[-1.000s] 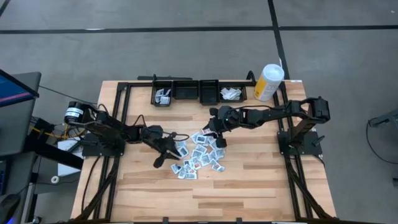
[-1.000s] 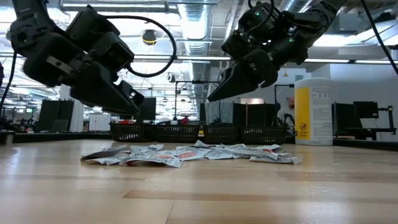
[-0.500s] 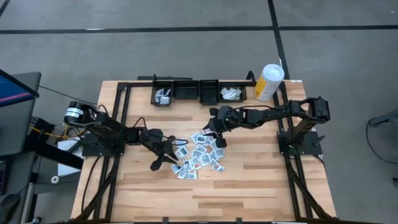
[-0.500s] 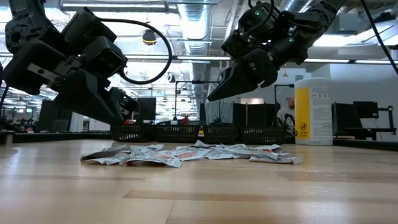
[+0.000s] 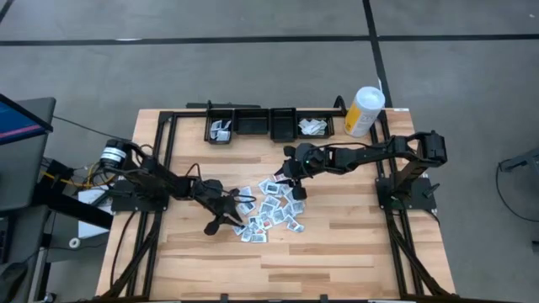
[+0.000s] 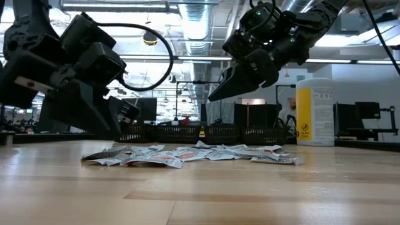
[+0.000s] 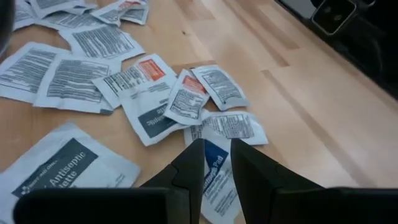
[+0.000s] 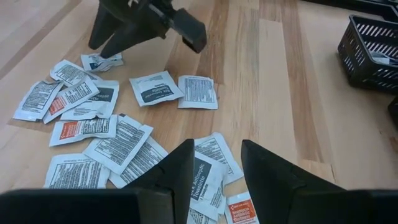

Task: Pick & Place First Aid Supplies
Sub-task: Put the blue alcohol pad into the left black bin

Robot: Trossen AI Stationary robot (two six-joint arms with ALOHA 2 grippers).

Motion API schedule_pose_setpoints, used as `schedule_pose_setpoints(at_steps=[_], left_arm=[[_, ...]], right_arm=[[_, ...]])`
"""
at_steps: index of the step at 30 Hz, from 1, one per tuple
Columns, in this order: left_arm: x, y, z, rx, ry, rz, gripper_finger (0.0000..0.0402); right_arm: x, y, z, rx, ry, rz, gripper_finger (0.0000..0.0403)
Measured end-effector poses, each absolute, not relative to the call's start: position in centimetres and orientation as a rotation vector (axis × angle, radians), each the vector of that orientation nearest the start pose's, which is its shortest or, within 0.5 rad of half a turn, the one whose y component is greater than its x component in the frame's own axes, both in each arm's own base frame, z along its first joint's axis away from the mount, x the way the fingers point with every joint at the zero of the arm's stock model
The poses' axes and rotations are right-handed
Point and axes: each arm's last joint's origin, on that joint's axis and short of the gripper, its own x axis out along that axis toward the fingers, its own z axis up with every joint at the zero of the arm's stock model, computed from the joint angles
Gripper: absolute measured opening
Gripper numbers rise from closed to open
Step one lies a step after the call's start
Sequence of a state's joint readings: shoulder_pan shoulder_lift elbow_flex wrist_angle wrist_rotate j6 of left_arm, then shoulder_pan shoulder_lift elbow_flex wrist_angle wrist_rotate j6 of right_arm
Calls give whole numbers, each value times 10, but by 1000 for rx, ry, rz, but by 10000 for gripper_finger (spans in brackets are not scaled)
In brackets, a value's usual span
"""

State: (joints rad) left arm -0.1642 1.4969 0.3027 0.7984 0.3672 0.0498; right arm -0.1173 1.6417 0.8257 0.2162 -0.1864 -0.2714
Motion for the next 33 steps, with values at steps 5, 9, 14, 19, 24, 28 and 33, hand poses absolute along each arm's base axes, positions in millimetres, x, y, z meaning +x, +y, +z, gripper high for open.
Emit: schedule_pose_setpoints(at_steps=[5,9,14,19,24,28,33], left_arm=[[233,-48,115,35,385,-511,79],[234,-48,114,36,377,-511,79],[234,-48,114,36,373,-511,79],[235,-49,112,28,380,-511,80],[238,-50,104,22,406,-523,80],[241,-50,102,18,411,-531,79],[241,-49,102,21,412,-534,67]], right_arm=[[328,-33,175,-172,578,147,129],[328,-33,175,-172,578,146,129],[328,-34,175,-172,578,146,129],[328,-34,175,-172,578,146,129],[328,-34,175,-172,577,145,129],[328,-34,175,-172,577,145,129],[328,-34,175,-171,576,145,129]])
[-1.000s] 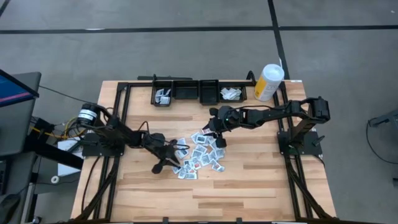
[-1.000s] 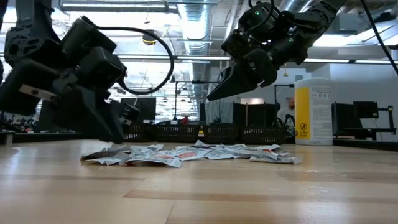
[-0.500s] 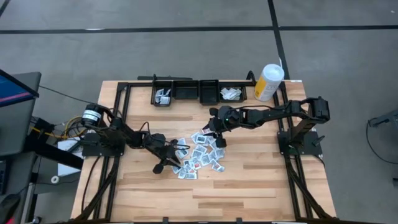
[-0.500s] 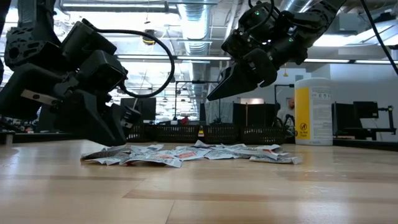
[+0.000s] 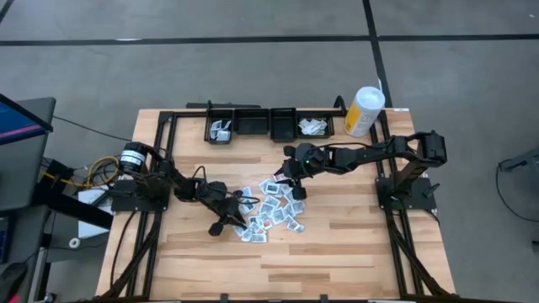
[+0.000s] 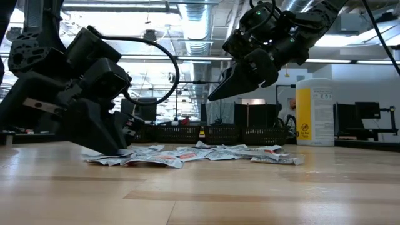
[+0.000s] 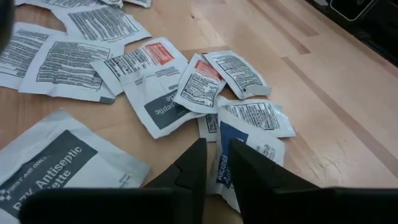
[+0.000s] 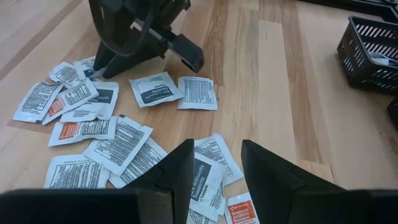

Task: Pick & Place First Aid Supplies
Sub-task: Put the blue alcohol pad into the left black bin

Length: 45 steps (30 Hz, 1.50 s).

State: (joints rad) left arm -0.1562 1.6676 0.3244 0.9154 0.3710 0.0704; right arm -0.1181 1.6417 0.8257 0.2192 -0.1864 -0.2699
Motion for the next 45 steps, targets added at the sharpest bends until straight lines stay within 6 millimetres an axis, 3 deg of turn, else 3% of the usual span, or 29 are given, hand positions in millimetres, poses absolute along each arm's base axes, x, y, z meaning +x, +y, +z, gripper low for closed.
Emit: schedule_pose_setpoints(at_steps=[8,23,33,39,43,45], left_arm=[[241,-48,101,29,414,-529,8],[241,-48,103,35,397,-535,7],[237,-51,139,144,195,-608,6],[236,-54,142,148,180,-619,7],[237,-51,143,161,181,-556,8],[239,-45,142,190,188,-444,10]], right_arm=[[328,-34,175,-172,577,145,129],[328,-34,175,-172,577,145,129],[328,-34,176,-172,577,145,129],[328,-34,176,-172,577,145,129],[328,-34,176,-172,576,145,129],[328,-34,176,-172,576,145,129]])
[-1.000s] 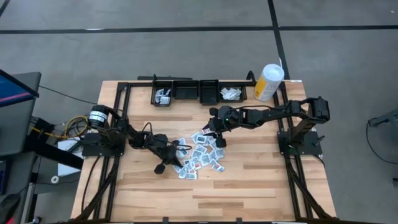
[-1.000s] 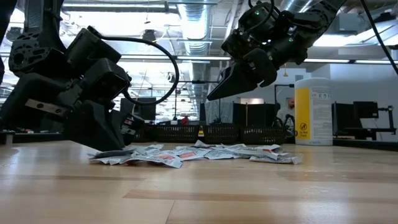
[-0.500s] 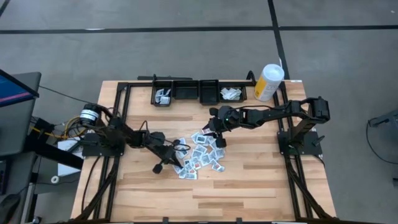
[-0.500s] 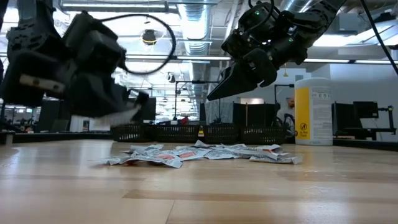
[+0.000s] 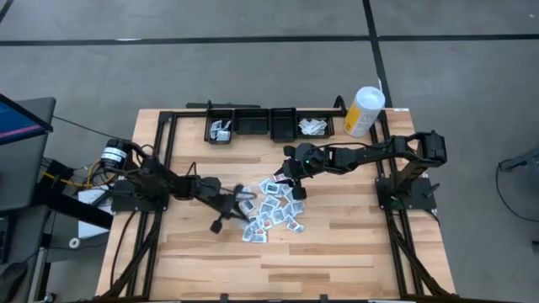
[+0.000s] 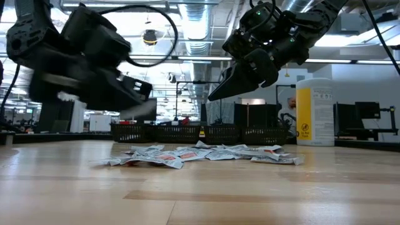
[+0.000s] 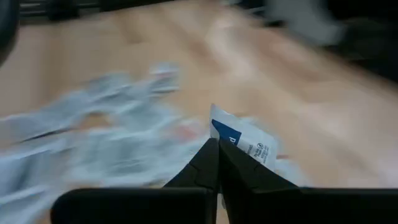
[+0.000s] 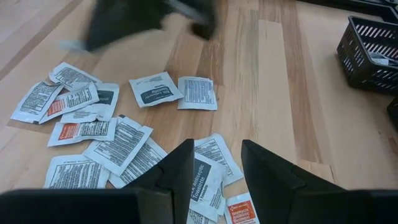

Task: Pick & Place First Aid Supplies
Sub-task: Put the blue alcohol pad into the left black bin

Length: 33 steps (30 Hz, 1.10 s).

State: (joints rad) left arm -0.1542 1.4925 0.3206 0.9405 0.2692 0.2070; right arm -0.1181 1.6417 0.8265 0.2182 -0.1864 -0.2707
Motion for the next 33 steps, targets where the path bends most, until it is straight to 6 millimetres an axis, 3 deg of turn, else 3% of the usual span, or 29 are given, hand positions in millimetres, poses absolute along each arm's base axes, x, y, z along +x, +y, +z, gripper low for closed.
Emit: schedule_pose_setpoints(at_steps=[7,9,26,33], left_arm=[[240,-7,143,257,261,412,11],[239,-2,144,248,265,535,11],[240,-2,145,249,259,490,7],[229,10,179,219,128,654,8]], right_arm=[[328,-34,176,-172,577,145,129],[328,-34,176,-172,577,145,129],[328,-34,176,-172,577,145,129],[328,-34,176,-173,574,145,129]])
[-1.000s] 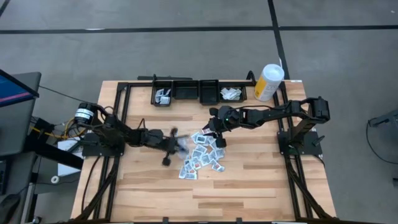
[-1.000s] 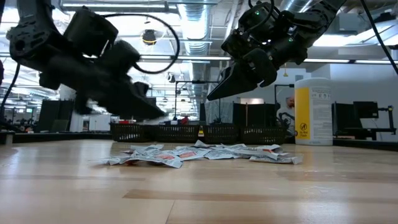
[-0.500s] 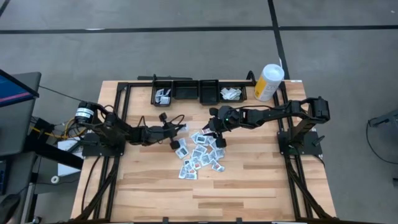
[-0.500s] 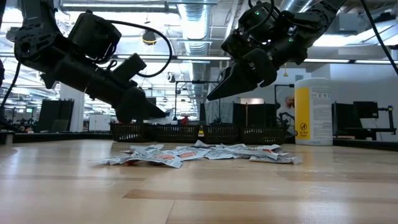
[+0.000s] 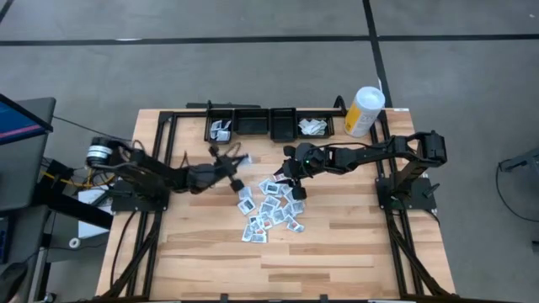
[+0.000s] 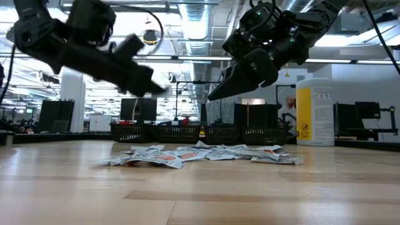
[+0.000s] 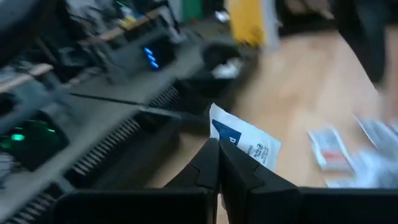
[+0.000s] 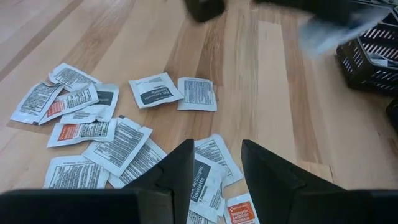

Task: Pick & Place First Aid Supplies
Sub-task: Put the blue alcohol pad into the left black bin

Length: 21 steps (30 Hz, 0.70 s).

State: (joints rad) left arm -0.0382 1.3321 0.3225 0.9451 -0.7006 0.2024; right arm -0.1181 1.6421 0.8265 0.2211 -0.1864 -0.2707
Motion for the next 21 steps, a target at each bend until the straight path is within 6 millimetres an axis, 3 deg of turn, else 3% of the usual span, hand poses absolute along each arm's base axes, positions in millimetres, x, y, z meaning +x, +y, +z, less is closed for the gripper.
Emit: schedule_pose_setpoints(at_steps=[8,15,21], left_arm=[[206,23,221,217,-31,770,10],[201,30,228,279,-29,809,11],[197,51,226,290,7,913,9]], right_arm=[[329,-34,176,-173,572,145,129],[329,-34,176,-174,570,145,129],[329,-34,176,-174,571,144,129]])
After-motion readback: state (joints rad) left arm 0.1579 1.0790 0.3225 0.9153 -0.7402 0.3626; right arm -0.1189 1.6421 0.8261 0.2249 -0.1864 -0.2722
